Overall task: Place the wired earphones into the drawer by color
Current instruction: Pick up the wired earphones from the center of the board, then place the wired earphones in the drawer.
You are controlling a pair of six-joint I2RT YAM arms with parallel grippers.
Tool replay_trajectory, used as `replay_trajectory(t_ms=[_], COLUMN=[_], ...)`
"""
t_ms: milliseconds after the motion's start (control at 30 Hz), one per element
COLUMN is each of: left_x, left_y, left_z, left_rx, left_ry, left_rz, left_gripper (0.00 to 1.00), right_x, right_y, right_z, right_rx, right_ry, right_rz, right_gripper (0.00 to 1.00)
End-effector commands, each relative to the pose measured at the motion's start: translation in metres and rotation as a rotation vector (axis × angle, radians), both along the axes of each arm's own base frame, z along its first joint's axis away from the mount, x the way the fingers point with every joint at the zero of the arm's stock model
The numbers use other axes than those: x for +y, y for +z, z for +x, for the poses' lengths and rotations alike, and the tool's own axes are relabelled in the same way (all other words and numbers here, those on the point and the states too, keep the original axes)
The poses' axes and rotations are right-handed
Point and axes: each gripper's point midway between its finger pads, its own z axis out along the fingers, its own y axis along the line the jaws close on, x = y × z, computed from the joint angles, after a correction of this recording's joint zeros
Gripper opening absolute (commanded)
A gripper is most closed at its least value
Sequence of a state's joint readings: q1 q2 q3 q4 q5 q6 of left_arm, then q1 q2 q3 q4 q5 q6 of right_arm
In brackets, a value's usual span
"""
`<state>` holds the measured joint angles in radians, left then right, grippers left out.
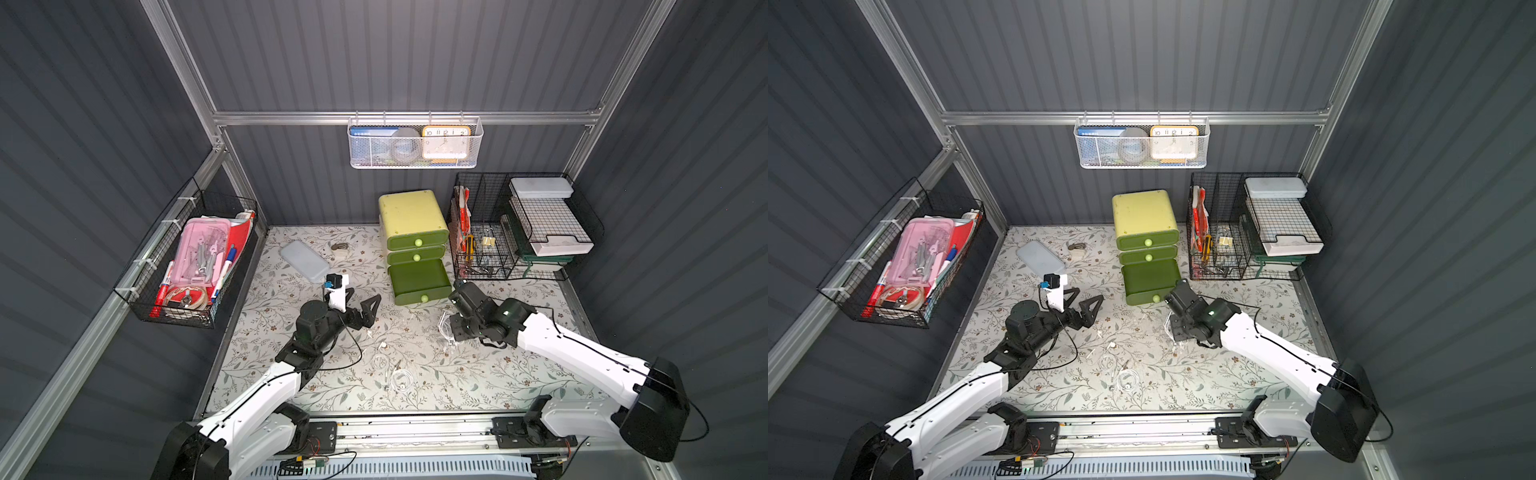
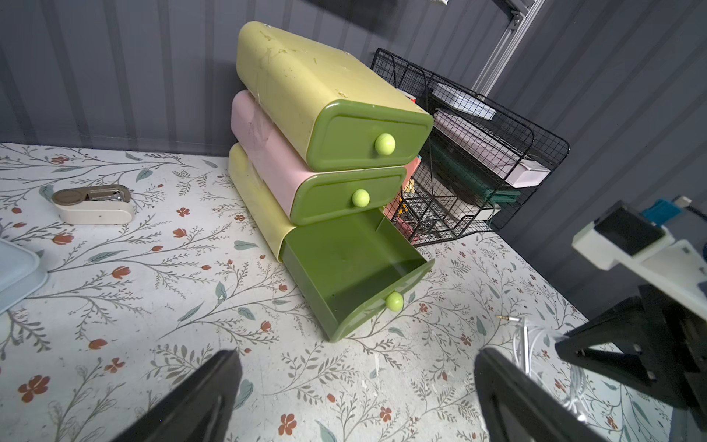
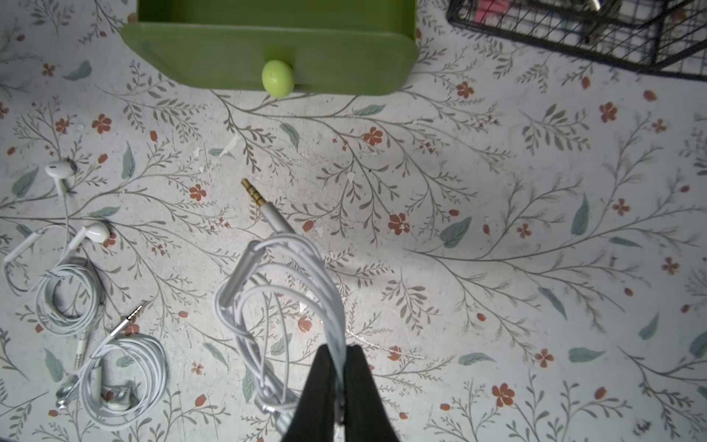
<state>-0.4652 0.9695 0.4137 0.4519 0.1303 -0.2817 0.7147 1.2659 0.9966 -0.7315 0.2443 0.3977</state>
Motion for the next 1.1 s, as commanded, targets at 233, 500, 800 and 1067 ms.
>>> replay_trajectory(t_ms=[233, 500, 800, 1067], left_x=[0.002, 0.0, 0.001, 0.001], left_y=[0.004, 0.003, 0.005, 0.006], left_z=[-0.004, -0.005, -0.006, -0.006], left_rx=[-0.019, -0.016, -0.023, -0.027], left_ry=[0.005, -0.005, -0.003, -0.003], left_rz=[-0.017, -0.014, -0.019, -0.019], left_gripper=[0.99, 0.99, 0.99, 0.99], right_x=[0.014, 0.031, 0.052, 0.068], right_y=[0.051, 0.045, 0.029, 0.011], right_z=[0.069, 0.111, 0.166, 0.195], right_rx=[-0.169, -0.216, -0.304, -0.35], right_ry=[-0.009, -0.037, -0.125, -0.132], right_rz=[0.084, 0.106, 0.175, 0.189], right_gripper=[0.01, 0.01, 0.0, 0.0])
